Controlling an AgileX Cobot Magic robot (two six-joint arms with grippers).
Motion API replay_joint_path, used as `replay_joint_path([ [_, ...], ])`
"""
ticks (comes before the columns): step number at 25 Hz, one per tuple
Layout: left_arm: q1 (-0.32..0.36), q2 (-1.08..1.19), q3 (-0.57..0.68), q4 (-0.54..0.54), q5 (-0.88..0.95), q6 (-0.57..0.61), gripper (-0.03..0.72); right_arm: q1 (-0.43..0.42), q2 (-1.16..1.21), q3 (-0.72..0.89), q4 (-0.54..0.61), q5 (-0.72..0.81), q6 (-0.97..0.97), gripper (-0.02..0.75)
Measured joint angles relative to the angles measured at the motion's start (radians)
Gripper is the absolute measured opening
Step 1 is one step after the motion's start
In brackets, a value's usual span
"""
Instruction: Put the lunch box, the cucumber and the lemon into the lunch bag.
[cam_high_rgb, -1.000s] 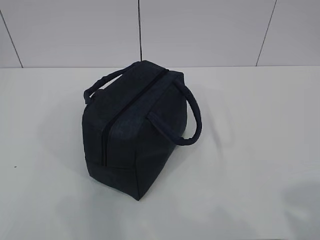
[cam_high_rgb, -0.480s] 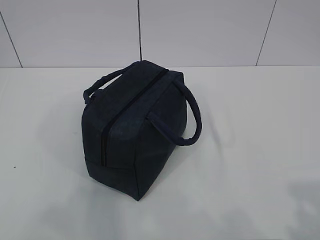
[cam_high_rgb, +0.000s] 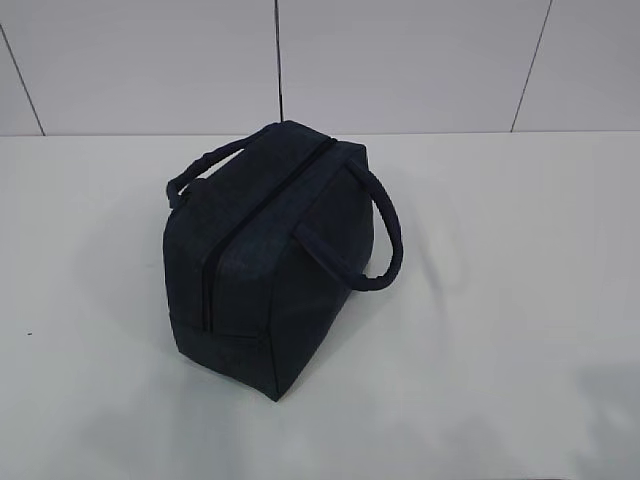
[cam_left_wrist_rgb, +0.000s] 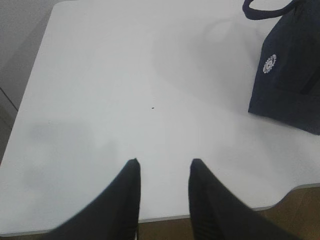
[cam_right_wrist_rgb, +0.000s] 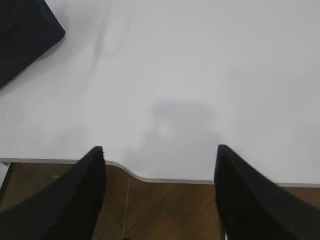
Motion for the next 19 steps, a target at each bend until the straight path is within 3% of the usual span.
replay_joint_path([
  [19, 0.000, 0.000, 0.000, 0.000, 0.000, 0.000, 0.236, 0.000, 0.000, 0.000, 0.000, 0.000, 0.001, 0.509],
])
